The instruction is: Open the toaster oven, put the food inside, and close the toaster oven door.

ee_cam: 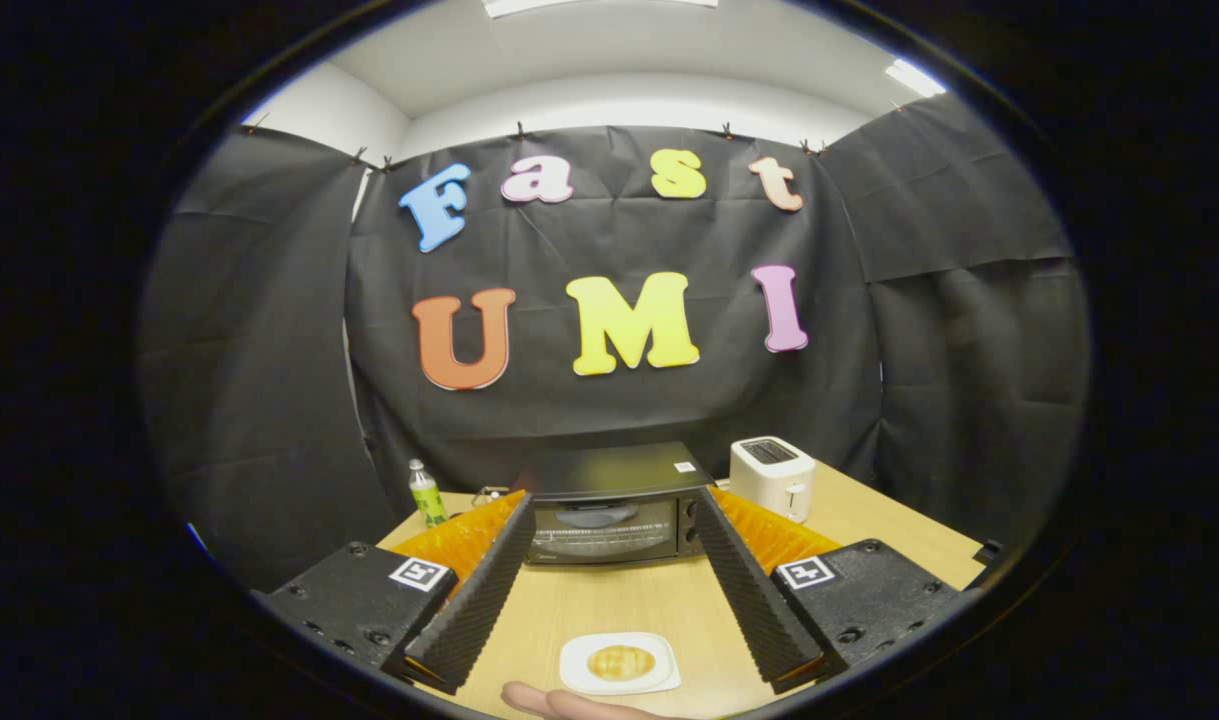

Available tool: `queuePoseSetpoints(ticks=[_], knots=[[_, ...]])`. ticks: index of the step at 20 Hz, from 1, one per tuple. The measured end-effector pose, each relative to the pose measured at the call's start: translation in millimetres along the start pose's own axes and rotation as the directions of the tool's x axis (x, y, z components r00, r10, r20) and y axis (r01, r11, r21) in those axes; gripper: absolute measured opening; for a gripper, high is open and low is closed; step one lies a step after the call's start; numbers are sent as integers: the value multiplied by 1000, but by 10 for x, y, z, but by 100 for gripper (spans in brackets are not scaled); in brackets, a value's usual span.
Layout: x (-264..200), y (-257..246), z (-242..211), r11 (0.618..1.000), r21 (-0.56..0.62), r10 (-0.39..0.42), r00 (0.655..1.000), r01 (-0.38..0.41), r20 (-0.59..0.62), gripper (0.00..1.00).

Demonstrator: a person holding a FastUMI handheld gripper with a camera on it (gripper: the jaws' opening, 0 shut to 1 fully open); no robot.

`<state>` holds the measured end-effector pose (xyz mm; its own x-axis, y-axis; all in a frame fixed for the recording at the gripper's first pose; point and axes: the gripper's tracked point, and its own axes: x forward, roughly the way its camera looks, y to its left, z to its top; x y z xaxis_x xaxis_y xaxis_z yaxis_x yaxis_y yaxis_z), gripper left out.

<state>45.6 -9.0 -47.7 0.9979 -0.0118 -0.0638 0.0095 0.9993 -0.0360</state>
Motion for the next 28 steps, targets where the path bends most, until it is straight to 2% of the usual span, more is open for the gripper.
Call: queuePoseSetpoints(ticks=[10,14,17,24,28], knots=[[1458,-192,-616,998,53,-21,992,28,-122,100],[2000,-147,-820,999,21,-32,990,35,-139,100],[2352,10,-976,1000,-9,-14,990,13,-142,100],[2885,215,-1079,998,-57,1,998,-5,-57,100],[2977,208,-1135,999,-40,-27,999,25,-45,100]])
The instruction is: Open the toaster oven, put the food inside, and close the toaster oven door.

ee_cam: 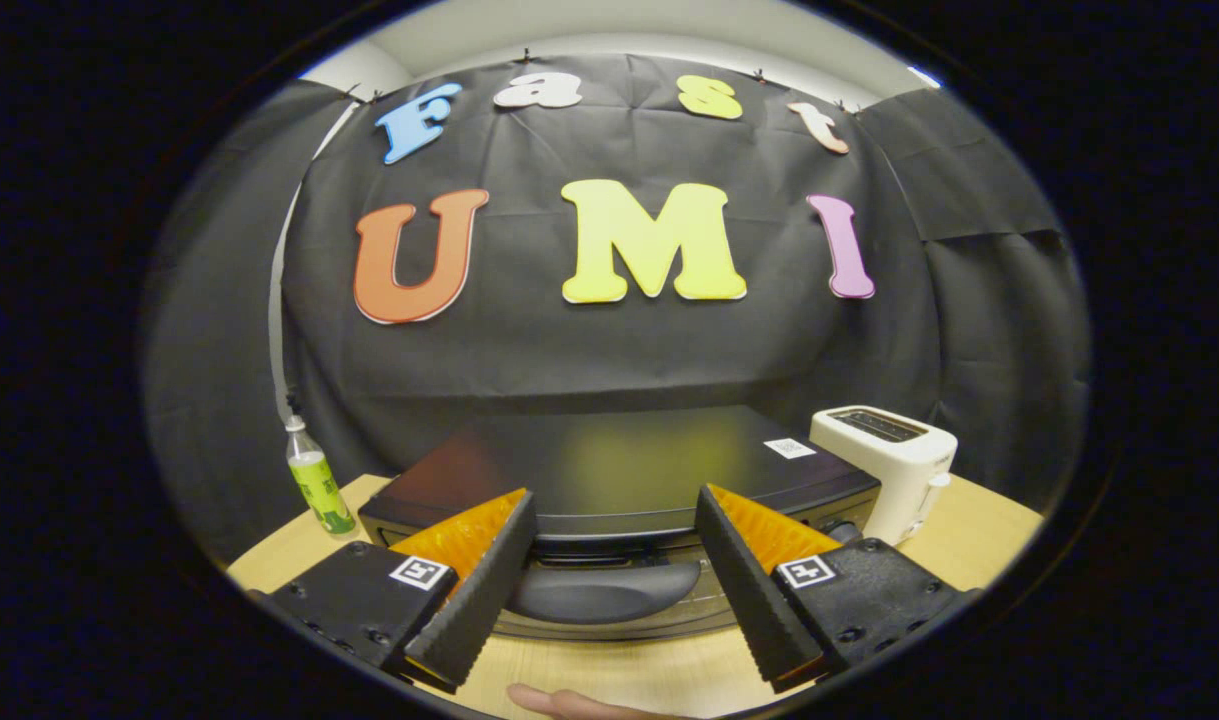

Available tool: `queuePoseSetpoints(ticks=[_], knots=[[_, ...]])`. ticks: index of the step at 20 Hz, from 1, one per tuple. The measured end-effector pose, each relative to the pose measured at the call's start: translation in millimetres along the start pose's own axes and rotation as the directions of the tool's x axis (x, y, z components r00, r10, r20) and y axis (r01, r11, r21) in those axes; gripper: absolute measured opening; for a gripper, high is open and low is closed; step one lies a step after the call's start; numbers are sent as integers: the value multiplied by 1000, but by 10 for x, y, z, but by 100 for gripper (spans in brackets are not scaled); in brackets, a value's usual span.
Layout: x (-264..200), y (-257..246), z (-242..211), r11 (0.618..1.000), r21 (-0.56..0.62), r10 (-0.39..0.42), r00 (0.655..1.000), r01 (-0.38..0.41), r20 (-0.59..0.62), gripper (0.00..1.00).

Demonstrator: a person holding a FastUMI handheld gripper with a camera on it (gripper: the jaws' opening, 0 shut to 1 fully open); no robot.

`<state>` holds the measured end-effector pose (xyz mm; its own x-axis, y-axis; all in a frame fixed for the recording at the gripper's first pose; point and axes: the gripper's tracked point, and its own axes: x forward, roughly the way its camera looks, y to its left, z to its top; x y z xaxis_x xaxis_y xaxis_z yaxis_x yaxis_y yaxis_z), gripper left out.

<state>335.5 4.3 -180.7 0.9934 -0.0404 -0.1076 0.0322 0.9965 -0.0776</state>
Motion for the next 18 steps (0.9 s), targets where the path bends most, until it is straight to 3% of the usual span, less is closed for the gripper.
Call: queuePoseSetpoints(ticks=[2,5,11,18], knots=[[-59,-32,1,999,20,-29,999,28,31,100],[-96,42,-104,994,108,-2,1000,-1,23,100],[-106,20,-154,1000,-21,0,999,1,32,100],[-313,-8,-250,999,-36,11,999,-10,44,100]])
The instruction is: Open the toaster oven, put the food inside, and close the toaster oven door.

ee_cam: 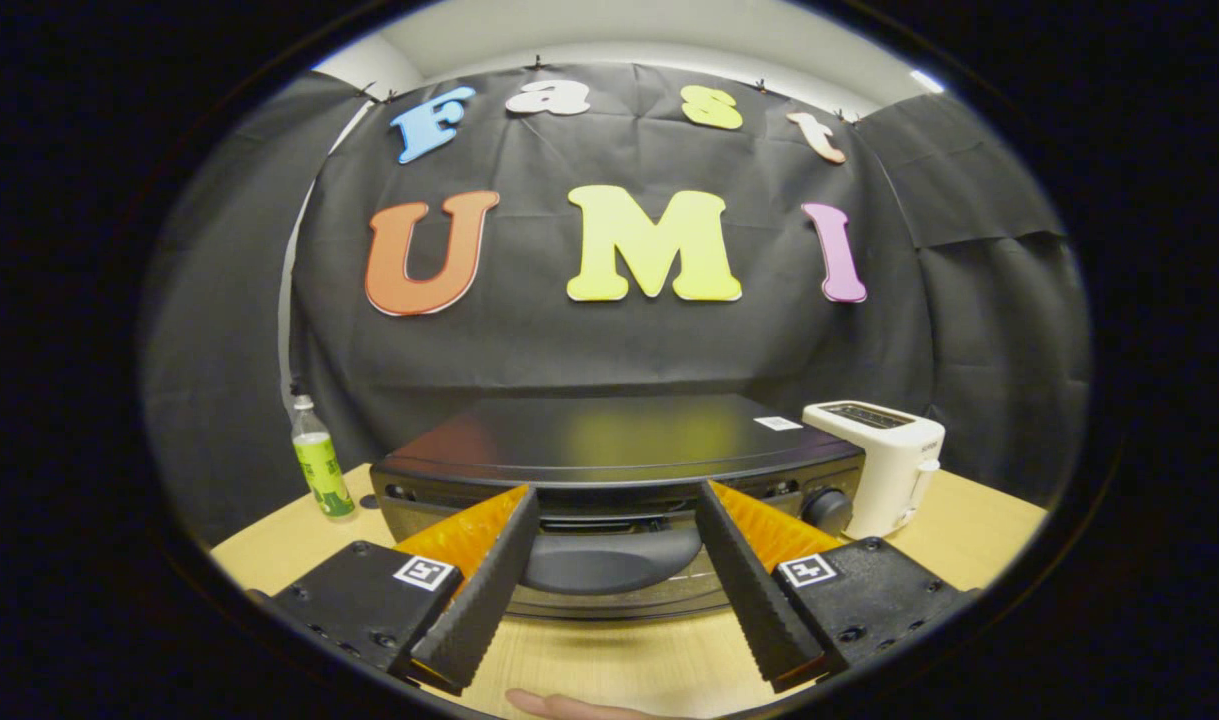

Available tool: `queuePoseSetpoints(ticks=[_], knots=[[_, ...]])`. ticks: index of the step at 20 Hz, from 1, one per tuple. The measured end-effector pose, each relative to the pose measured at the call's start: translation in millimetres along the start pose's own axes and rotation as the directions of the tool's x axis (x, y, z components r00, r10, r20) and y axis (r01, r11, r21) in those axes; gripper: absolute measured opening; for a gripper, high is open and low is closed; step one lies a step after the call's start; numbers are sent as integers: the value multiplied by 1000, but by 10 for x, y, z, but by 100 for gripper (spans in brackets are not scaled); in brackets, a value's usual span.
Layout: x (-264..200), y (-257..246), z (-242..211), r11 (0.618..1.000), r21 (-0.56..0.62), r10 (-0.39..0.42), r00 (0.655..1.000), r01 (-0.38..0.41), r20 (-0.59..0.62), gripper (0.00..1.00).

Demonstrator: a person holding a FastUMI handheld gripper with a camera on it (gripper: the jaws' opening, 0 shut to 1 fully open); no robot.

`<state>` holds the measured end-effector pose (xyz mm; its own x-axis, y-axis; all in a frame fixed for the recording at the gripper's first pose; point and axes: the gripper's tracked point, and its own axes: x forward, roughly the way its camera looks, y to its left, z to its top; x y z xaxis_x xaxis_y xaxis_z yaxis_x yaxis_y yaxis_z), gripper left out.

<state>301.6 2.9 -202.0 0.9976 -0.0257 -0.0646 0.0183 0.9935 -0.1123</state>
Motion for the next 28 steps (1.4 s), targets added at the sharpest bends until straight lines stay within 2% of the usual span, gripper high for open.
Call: queuePoseSetpoints(ticks=[13,21,25,28], knots=[[-700,-55,-569,999,7,45,987,-45,-152,100],[-1022,-113,-1075,995,78,82,932,-59,-353,100],[-1163,-286,-1069,993,111,67,933,-30,-354,100],[-1354,-318,-1041,994,98,77,936,-46,-344,100]])
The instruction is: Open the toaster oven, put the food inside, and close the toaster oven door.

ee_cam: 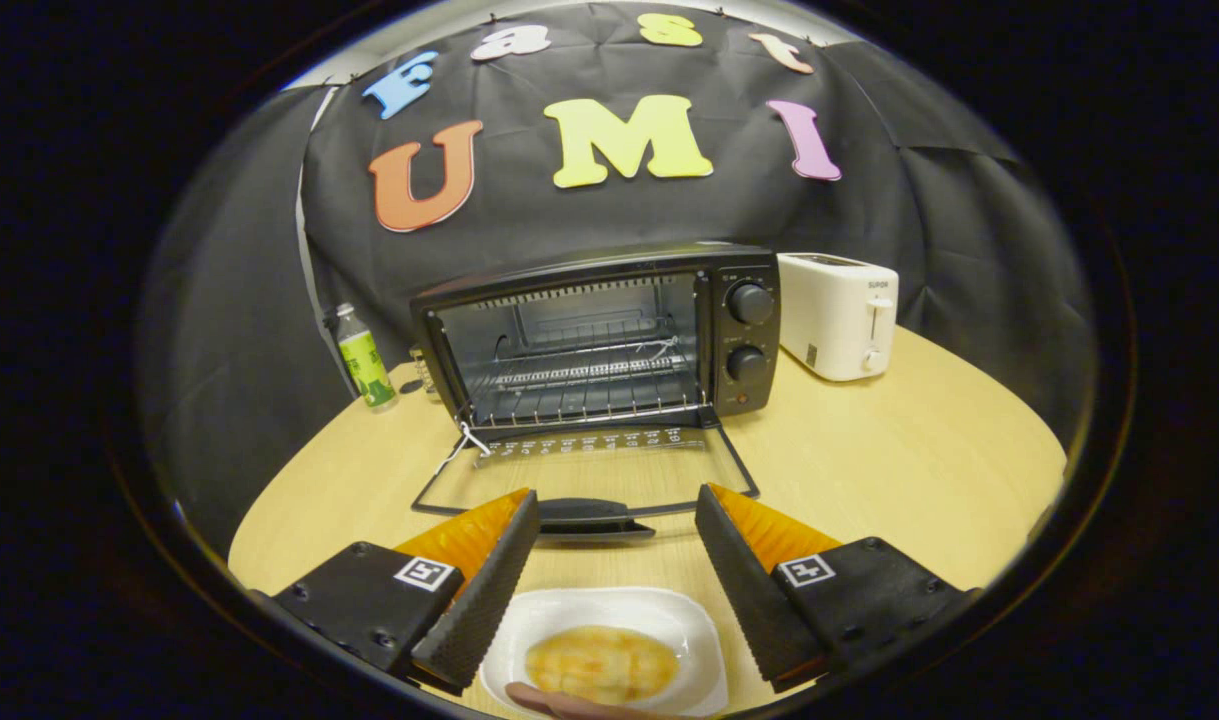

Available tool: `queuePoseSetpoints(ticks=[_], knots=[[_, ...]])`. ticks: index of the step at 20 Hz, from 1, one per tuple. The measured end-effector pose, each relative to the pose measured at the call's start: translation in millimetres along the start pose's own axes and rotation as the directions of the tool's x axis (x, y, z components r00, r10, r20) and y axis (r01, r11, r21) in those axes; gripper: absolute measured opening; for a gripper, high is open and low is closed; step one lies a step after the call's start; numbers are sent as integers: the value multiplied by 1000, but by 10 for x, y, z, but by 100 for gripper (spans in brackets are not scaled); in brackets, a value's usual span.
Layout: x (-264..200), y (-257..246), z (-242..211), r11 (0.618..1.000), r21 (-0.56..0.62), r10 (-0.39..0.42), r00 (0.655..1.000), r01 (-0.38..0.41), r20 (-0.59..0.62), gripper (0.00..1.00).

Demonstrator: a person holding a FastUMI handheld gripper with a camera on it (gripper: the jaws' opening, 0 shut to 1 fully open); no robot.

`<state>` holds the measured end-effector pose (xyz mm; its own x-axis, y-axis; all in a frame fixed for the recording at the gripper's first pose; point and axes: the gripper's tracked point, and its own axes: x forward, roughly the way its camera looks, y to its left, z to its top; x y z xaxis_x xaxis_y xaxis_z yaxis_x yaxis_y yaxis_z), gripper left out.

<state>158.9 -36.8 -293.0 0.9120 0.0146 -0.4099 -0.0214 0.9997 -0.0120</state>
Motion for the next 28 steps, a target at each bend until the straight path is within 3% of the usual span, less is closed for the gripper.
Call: queuePoseSetpoints(ticks=[8,17,21,28], knots=[[-470,50,-418,996,-90,26,999,-23,30,100],[-659,19,-806,993,-120,10,999,-4,45,100],[-718,115,-1029,995,-95,31,998,-36,-46,100],[-531,14,-1085,998,-60,-27,993,20,-119,100]])
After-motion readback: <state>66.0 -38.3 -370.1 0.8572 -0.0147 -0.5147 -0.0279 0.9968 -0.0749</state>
